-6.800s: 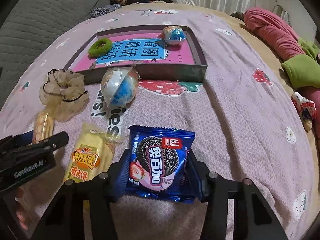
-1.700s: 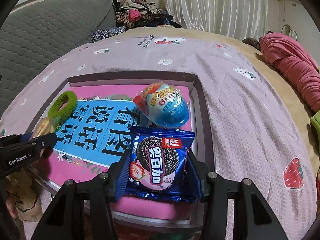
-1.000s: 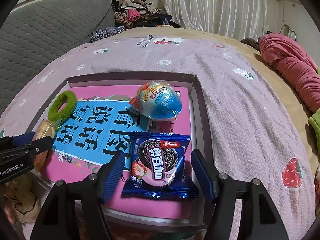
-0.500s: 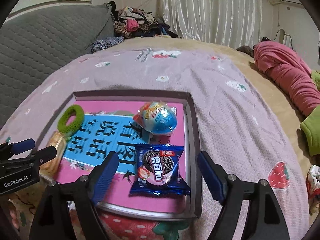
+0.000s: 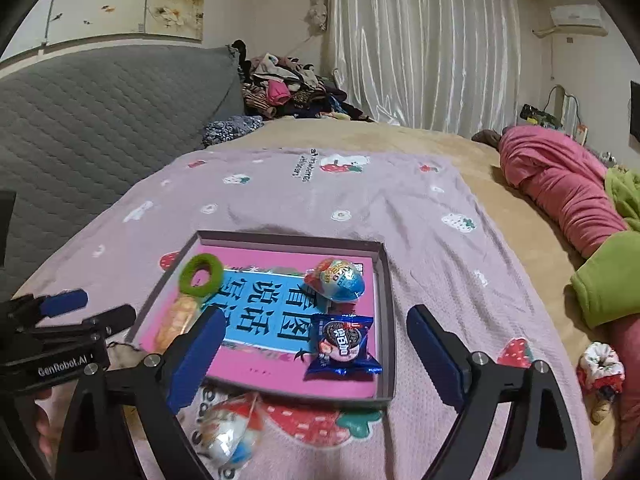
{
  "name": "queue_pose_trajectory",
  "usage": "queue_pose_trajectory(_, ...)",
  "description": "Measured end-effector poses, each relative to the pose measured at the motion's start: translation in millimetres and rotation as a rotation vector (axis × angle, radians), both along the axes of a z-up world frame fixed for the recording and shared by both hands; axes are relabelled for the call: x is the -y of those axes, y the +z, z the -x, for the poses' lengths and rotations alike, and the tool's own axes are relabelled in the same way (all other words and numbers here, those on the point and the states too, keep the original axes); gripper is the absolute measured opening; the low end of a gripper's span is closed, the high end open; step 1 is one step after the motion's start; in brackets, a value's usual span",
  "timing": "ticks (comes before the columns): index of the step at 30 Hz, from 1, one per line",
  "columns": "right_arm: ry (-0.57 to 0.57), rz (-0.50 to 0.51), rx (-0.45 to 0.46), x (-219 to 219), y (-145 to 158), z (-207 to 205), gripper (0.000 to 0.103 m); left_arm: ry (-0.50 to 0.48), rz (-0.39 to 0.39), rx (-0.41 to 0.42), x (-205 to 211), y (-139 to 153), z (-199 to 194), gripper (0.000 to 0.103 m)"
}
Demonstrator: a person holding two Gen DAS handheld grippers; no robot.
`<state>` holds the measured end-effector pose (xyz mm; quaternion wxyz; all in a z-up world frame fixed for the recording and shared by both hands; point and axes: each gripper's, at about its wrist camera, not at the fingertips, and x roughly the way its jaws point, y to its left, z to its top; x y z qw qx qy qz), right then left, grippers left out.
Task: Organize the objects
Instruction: 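Open left gripper on the wafer packet while right gripper withdraws from the tray, then withdraw both grippers from the tray toward the tan ball and yellow cake packet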
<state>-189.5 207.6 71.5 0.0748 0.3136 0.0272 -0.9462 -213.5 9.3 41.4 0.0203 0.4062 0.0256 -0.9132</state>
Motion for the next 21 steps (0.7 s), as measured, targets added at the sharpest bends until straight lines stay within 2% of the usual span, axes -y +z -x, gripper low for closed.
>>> queue_pose_trajectory(13,0.000,-0.068,0.009,17.4,40.4,-60.3,0.096,0.022,0.023,-0.057,13.2,63.2,-69.0,0.081)
queue_pose_trajectory(21,-0.006,-0.097,0.015,28.3,55.7,-98.5,0.096,0.021,0.030,-0.056,29.9,78.7,-108.8,0.081)
